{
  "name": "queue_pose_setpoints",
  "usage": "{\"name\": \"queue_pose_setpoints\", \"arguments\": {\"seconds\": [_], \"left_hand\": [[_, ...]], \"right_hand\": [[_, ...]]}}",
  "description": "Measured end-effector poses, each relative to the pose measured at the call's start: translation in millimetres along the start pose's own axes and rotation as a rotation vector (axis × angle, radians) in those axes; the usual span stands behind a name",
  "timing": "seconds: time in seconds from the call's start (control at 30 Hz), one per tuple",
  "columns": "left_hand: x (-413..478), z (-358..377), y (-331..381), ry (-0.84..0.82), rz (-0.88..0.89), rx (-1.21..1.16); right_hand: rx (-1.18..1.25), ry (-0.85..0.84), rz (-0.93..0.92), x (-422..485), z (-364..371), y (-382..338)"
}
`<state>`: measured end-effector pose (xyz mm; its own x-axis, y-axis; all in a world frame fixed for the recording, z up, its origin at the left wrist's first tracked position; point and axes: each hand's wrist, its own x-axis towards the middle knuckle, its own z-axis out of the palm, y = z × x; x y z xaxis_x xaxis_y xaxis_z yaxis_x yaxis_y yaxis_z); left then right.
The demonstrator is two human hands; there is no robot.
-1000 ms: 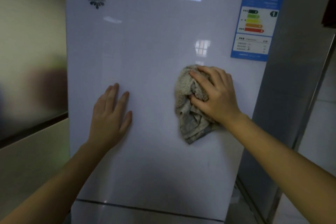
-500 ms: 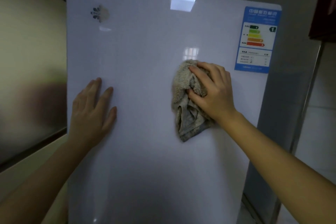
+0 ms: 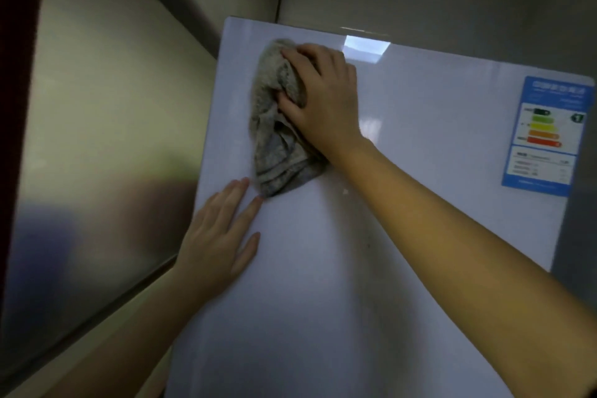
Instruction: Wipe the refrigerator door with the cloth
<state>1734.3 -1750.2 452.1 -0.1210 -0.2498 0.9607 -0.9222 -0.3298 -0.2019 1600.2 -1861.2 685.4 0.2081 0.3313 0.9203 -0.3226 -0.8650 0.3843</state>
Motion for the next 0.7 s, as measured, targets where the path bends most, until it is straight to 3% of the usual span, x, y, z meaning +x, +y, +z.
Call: {"name": "queue_pose_setpoints", "arguments": {"seconds": [0.27, 0.47, 0.7], "left_hand": [[-21.4, 3.7, -11.1, 0.014, 0.009, -0.012], [-20.4, 5.9, -4.9, 0.013, -0.012, -0.029], [-17.1, 1.7, 4.6, 0.012, -0.07, -0.026]], "right_hand": [[0.01, -0.007, -0.053, 43.1, 40.1, -38.2], [-0.021, -0.008, -0.085, 30.4, 17.6, -11.2], [-0.103, 0.075, 0.009, -12.1, -44.5, 56.3]]}}
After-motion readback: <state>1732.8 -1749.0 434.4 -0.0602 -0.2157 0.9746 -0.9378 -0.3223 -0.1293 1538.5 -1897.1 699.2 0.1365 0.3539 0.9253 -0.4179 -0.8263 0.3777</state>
